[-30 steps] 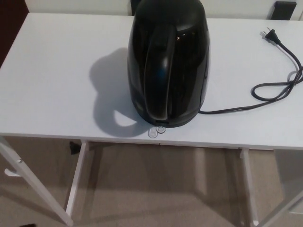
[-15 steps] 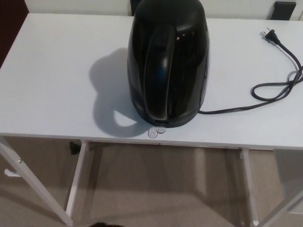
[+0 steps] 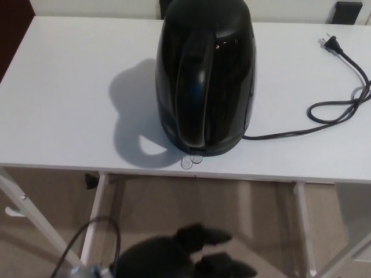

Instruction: The robot walk towards a table in front and click the button on the base of the boilling pot using its left middle finger

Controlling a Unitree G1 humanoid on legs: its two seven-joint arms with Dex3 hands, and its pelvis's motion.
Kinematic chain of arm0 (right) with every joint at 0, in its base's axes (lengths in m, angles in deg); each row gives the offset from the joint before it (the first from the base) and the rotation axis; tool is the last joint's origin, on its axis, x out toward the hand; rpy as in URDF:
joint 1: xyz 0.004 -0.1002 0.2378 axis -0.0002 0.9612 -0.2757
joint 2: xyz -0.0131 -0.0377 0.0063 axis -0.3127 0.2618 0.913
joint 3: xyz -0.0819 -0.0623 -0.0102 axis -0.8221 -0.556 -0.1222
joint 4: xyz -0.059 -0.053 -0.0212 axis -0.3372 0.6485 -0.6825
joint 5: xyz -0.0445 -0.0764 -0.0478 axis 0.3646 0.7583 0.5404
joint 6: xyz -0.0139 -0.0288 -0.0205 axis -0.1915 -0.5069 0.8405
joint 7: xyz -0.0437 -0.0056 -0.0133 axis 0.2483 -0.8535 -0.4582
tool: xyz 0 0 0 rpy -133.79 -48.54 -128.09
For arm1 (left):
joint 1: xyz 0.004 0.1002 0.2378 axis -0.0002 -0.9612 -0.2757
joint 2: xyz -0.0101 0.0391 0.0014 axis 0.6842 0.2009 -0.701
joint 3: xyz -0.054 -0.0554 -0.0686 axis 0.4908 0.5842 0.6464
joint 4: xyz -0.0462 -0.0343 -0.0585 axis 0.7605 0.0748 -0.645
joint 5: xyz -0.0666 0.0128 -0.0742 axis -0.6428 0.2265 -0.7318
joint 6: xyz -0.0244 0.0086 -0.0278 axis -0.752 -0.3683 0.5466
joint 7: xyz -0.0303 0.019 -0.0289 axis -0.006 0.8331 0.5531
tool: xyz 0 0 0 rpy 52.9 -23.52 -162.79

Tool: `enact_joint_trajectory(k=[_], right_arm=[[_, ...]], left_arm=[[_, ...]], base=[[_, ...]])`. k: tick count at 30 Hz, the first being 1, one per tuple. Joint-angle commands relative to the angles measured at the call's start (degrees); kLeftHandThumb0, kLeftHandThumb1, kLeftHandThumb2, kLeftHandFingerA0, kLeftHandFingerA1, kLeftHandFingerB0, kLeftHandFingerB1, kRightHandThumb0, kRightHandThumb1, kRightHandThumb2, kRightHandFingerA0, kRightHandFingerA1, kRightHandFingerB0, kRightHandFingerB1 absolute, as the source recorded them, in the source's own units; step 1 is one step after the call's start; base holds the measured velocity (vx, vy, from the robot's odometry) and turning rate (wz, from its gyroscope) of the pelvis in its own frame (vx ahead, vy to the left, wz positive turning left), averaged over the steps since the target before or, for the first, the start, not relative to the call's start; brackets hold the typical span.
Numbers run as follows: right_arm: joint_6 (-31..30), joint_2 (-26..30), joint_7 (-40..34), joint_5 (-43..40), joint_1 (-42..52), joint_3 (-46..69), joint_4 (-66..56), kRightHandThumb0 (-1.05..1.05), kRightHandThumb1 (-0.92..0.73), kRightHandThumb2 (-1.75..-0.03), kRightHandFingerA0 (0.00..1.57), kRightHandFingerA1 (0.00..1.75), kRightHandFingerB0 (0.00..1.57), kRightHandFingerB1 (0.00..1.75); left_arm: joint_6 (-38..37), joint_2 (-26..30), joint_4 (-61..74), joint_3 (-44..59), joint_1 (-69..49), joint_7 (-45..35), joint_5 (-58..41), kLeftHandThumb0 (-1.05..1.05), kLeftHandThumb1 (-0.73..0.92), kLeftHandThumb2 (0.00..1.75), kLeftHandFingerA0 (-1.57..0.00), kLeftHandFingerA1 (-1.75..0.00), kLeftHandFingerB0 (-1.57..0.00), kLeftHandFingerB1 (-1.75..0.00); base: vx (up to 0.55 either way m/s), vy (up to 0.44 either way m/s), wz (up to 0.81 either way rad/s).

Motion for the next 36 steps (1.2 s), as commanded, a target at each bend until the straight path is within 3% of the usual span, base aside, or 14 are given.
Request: enact_joint_trajectory(k=[1,4,5,25,32,36], right_arm=[[0.02,1.53,-1.44,0.43,-0.27,0.55,-1.11,-0.46,-0.64,-0.60,0.71,0.41,0.59,0.39],[-0.39,1.41,-0.57,-0.36,-0.24,0.95,-1.33,-0.52,-0.58,-0.64,0.73,0.46,0.57,0.41],[-0.41,1.49,-0.59,-0.21,-0.12,0.92,-1.57,-0.47,-0.64,-0.60,0.77,0.42,0.61,0.39],[-4.88,1.81,-0.45,1.12,1.05,-0.02,-5.59,-0.50,-0.65,-0.60,0.75,0.42,0.60,0.38],[-5.47,1.50,0.02,0.93,0.07,-0.12,-4.69,-0.50,-0.64,-0.59,0.79,0.42,0.60,0.38],[-6.07,1.51,-0.15,1.22,0.39,-0.36,-5.12,-0.48,-0.63,-0.61,0.79,0.44,0.60,0.39]], left_arm=[[-1.75,1.48,0.64,0.95,5.40,3.26,11.31,-0.29,0.49,0.98,0.00,-0.48,0.00,-0.47],[-1.01,1.46,-0.24,1.24,6.55,2.69,10.90,-0.30,0.51,1.00,0.00,-0.49,0.00,-0.48],[-0.51,1.34,-0.57,1.39,6.92,2.29,10.67,-0.29,0.51,1.00,0.00,-0.49,0.00,-0.48],[1.74,-0.48,-8.43,1.96,8.38,2.49,11.53,-0.29,0.51,0.99,0.00,-0.48,0.00,-0.48],[2.34,-0.19,-9.88,2.14,9.55,3.77,14.83,-0.30,0.54,1.03,0.00,-0.49,0.00,-0.48],[3.42,1.18,-9.14,1.34,10.30,8.47,22.61,-0.30,0.49,0.99,0.00,-0.49,0.00,-0.47]], base=[[0.00,0.000,0.00],[0.00,0.000,0.00],[0.00,0.000,0.00],[0.00,0.000,0.00],[0.00,0.000,0.00],[0.00,0.000,0.00]])
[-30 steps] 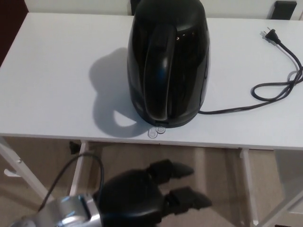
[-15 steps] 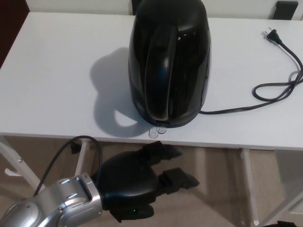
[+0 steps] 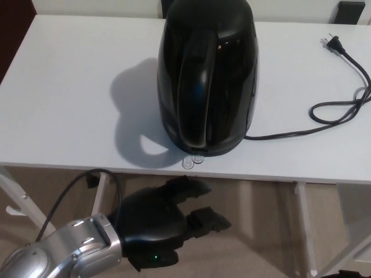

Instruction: The robot walk towards a table in front and click the button on the base of the boilling pot using its left middle finger

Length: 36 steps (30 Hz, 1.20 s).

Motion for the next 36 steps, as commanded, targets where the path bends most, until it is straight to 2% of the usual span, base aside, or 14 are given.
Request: enact_joint_trajectory(k=[1,3,5,18,19,22,25,26,29,31,32,34,35,36], right_arm=[[-1.64,0.38,0.21,0.19,0.10,-0.18,-0.19,-0.48,-0.63,-0.61,0.79,0.44,0.60,0.39],[-0.99,0.34,0.51,-0.33,0.20,0.05,0.14,-0.47,-0.63,-0.59,0.77,0.42,0.61,0.38],[-1.07,-0.05,1.41,-1.40,0.28,0.52,0.16,-0.45,-0.62,-0.59,0.77,0.43,0.61,0.39],[-1.48,0.76,1.40,0.16,-0.95,-0.38,0.61,-0.49,-0.64,-0.60,0.82,0.45,0.59,0.38],[-1.49,0.74,1.51,-0.01,-0.76,-0.30,0.33,-0.53,-0.53,-0.85,0.71,0.58,0.54,0.53],[-2.07,0.64,1.61,0.09,-0.60,-0.41,-0.25,-0.53,-0.54,-0.85,0.70,0.58,0.53,0.52],[-1.99,0.56,1.80,-0.16,-0.71,-0.27,-0.11,-0.53,-0.53,-0.84,0.70,0.58,0.53,0.52],[-1.93,0.53,1.87,-0.15,-0.83,-0.30,-0.02,-0.53,-0.54,-0.85,0.69,0.57,0.53,0.53],[-1.51,0.61,1.64,0.07,-1.01,-0.39,0.21,-0.53,-0.54,-0.85,0.70,0.58,0.53,0.53],[-1.53,0.59,1.71,0.02,-1.17,-0.39,0.23,-0.53,-0.54,-0.85,0.70,0.58,0.53,0.53],[-1.42,0.60,1.66,0.05,-1.20,-0.40,0.30,-0.53,-0.54,-0.85,0.71,0.58,0.54,0.53],[-1.27,0.57,1.94,-0.27,-1.12,-0.27,0.30,-0.53,-0.53,-0.85,0.69,0.58,0.54,0.53],[-1.39,0.53,1.98,-0.21,-1.22,-0.34,0.33,-0.50,-0.65,-0.59,0.77,0.42,0.59,0.38],[-1.54,0.47,1.98,-0.07,-1.37,-0.46,0.38,-0.50,-0.65,-0.59,0.77,0.42,0.59,0.38]], left_arm=[[1.99,1.83,-0.06,-0.43,1.16,5.57,9.02,-0.30,0.49,0.99,0.00,-0.49,0.00,-0.47],[1.72,2.67,-0.43,-0.92,1.95,8.11,11.65,-0.55,0.50,0.71,-0.08,-0.34,-0.06,-0.33],[1.63,3.36,-0.46,-1.03,2.30,8.98,12.74,-0.30,0.43,0.95,0.00,-0.49,0.00,-0.47],[2.27,5.22,-2.59,-1.71,3.86,15.34,17.90,-0.29,0.47,0.97,0.00,-0.48,0.00,-0.47],[2.36,5.19,-2.97,-1.74,3.87,16.13,18.15,-0.29,0.48,0.98,0.00,-0.48,0.00,-0.47],[2.43,5.51,-2.78,-1.74,3.96,15.85,18.71,-0.29,0.50,0.99,0.00,-0.49,0.00,-0.47],[2.22,5.44,-3.85,-2.05,4.44,18.51,19.76,-0.29,0.47,0.97,0.00,-0.48,0.00,-0.47],[2.24,5.40,-4.22,-2.08,4.55,19.18,19.92,-0.52,0.55,0.68,-0.14,-0.33,-0.13,-0.32],[2.17,4.96,-5.51,-2.38,5.29,20.80,20.33,-0.52,0.54,0.68,-0.14,-0.33,-0.13,-0.32],[2.14,4.97,-5.35,-2.38,5.71,20.21,20.14,-0.52,0.55,0.68,-0.14,-0.33,-0.13,-0.32],[2.37,4.96,-4.93,-2.46,5.85,19.56,20.35,-0.30,0.48,0.98,0.00,-0.48,0.00,-0.47],[2.53,4.61,-4.93,-2.65,6.21,18.65,20.24,-0.30,0.48,0.99,0.00,-0.48,0.00,-0.47],[2.59,4.59,-5.06,-2.71,6.32,18.72,20.36,-0.30,0.47,0.98,0.00,-0.48,0.00,-0.47],[2.58,4.64,-5.23,-2.70,6.32,19.05,20.37,-0.30,0.47,0.98,0.00,-0.48,0.00,-0.47]], base=[[0.00,0.000,0.00],[0.00,0.000,0.00],[0.00,0.000,0.00],[0.00,0.000,0.00],[0.00,0.000,0.00],[0.00,0.000,0.00],[0.00,0.000,0.00],[0.00,0.000,0.00],[0.00,0.000,0.00],[0.00,0.000,0.00],[0.00,0.000,0.00],[0.00,0.000,0.00],[0.00,0.000,0.00],[0.00,0.000,0.00]])
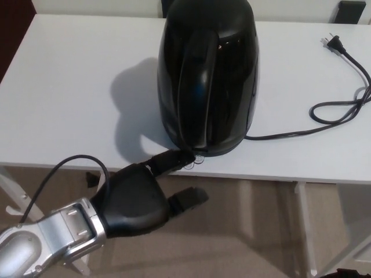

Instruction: The robot walk towards a table in front and click the button on the base of the boilling pot using its left middle finger

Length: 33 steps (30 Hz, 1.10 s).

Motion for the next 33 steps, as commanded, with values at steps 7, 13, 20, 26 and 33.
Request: enact_joint_trajectory(k=[7,13,20,26,33], right_arm=[[-0.09,0.87,0.45,0.22,0.05,-0.40,0.02,-0.52,-0.65,-0.59,0.77,0.42,0.58,0.37],[-0.50,0.84,0.58,0.11,-0.47,-0.57,0.07,-0.50,-0.64,-0.59,0.78,0.42,0.60,0.38],[-0.78,0.76,1.09,-0.14,-0.69,-0.56,-0.07,-0.49,-0.65,-0.59,0.79,0.42,0.61,0.38],[-1.15,0.53,1.48,-0.31,-2.09,-0.51,0.53,-0.49,-0.64,-0.60,0.77,0.43,0.62,0.39],[-1.15,1.03,1.69,0.17,-2.38,-0.88,0.57,-0.50,-0.64,-0.59,0.78,0.42,0.61,0.38]], left_arm=[[2.33,-0.86,-1.71,-1.40,1.92,0.88,2.02,-0.31,0.45,0.97,0.00,-0.48,0.00,-0.47],[1.99,-1.24,-2.34,-0.92,2.24,-1.48,0.20,-0.30,0.45,0.96,0.00,-0.48,0.00,-0.47],[2.35,-1.16,-4.43,-1.76,2.05,-0.22,1.57,-0.47,0.56,0.58,-0.19,-0.28,-0.16,-0.27],[3.14,-1.71,-6.70,-1.77,2.58,-0.60,1.43,-0.52,0.53,0.68,-0.15,-0.33,-0.14,-0.33],[3.92,-1.97,-8.15,-1.98,1.15,-0.22,0.68,-0.52,0.52,0.67,-0.16,-0.33,-0.15,-0.33]], base=[[0.00,0.000,0.00],[0.00,0.000,0.00],[0.00,0.000,0.00],[0.00,0.000,0.00],[0.00,0.000,0.00]])
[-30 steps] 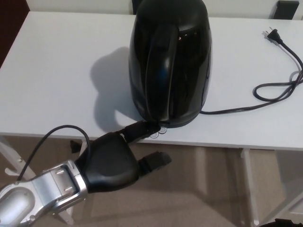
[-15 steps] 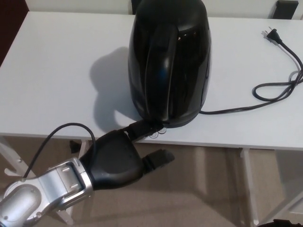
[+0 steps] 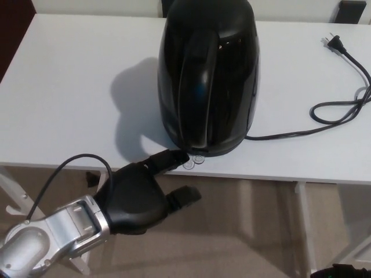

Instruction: The robot walk towards a table in front and click the button on the base of the boilling pot using its left middle finger

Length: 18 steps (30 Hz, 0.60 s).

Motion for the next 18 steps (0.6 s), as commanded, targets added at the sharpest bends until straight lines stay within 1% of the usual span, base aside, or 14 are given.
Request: enact_joint_trajectory(k=[1,2,3,7,9,10,11,12,13,16,18], right_arm=[[-0.91,1.06,0.84,0.09,-0.64,-0.02,-0.04,-0.50,-0.64,-0.59,0.78,0.42,0.61,0.38],[-0.91,1.10,0.86,0.08,-0.62,-0.04,-0.07,-0.50,-0.64,-0.59,0.78,0.42,0.61,0.38],[-1.17,1.24,0.43,0.64,-0.87,-0.32,-0.16,-0.50,-0.64,-0.60,0.83,0.44,0.61,0.39],[-1.58,1.45,0.27,0.76,-1.49,-0.36,-0.23,-0.49,-0.64,-0.60,0.81,0.44,0.61,0.39],[-1.81,1.57,0.52,0.71,-1.87,-0.30,-0.23,-0.50,-0.64,-0.59,0.80,0.42,0.61,0.38],[-1.75,1.60,0.75,0.55,-1.79,-0.24,-0.42,-0.49,-0.64,-0.59,0.78,0.42,0.61,0.38],[-1.62,1.60,0.95,0.35,-1.67,-0.15,-0.63,-0.49,-0.64,-0.59,0.78,0.42,0.61,0.38],[-1.45,1.48,1.19,0.17,-1.45,-0.17,-0.67,-0.49,-0.64,-0.60,0.76,0.42,0.60,0.38],[-1.22,1.46,1.04,0.26,-1.35,-0.23,-0.57,-0.49,-0.64,-0.60,0.75,0.42,0.61,0.39],[-1.50,1.55,0.75,0.68,-1.26,-0.42,-0.60,-0.49,-0.64,-0.60,0.75,0.42,0.60,0.38],[-1.62,1.54,0.73,0.54,-1.29,-0.27,-0.64,-0.51,-0.64,-0.59,0.79,0.42,0.61,0.38]], left_arm=[[1.91,0.21,-1.55,-0.35,-0.75,0.22,-0.66,-0.52,0.52,0.67,-0.16,-0.33,-0.15,-0.33],[1.95,0.20,-1.54,-0.38,-0.78,0.24,-0.67,-0.52,0.52,0.67,-0.16,-0.33,-0.15,-0.33],[1.73,0.17,-2.15,-0.33,-0.70,0.32,-1.10,-0.51,0.53,0.68,-0.15,-0.33,-0.14,-0.33],[2.03,-0.09,-3.52,-0.68,-0.29,2.18,-0.53,-0.51,0.52,0.67,-0.17,-0.33,-0.17,-0.33],[2.18,-0.21,-3.90,-0.78,-0.08,2.29,-0.52,-0.52,0.54,0.68,-0.16,-0.33,-0.15,-0.33],[2.36,-0.14,-3.39,-0.76,-0.18,1.31,-0.58,-0.29,0.47,0.97,-0.01,-0.48,0.00,-0.47],[2.45,-0.06,-2.81,-0.70,-0.29,0.29,-0.81,-0.29,0.47,0.97,-0.01,-0.48,0.00,-0.47],[2.24,0.20,-2.43,-0.65,-0.57,0.15,-1.04,-0.51,0.54,0.68,-0.14,-0.33,-0.14,-0.32],[2.13,0.25,-2.33,-0.63,-0.68,-0.05,-1.26,-0.51,0.54,0.68,-0.14,-0.33,-0.13,-0.32],[2.00,0.33,-1.83,-0.52,-0.86,-0.60,-1.69,-0.51,0.53,0.68,-0.14,-0.33,-0.14,-0.33],[1.79,0.63,-1.30,-0.22,-1.05,-0.01,-1.88,-0.51,0.54,0.68,-0.14,-0.33,-0.14,-0.32]], base=[[0.00,0.000,0.00],[0.00,0.000,0.00],[0.00,0.000,0.00],[0.00,0.000,0.00],[0.00,0.000,0.00],[0.00,0.000,0.00],[0.00,0.000,0.00],[0.00,0.000,0.00],[0.00,0.000,0.00],[0.00,0.000,0.00],[0.00,0.000,0.00]])
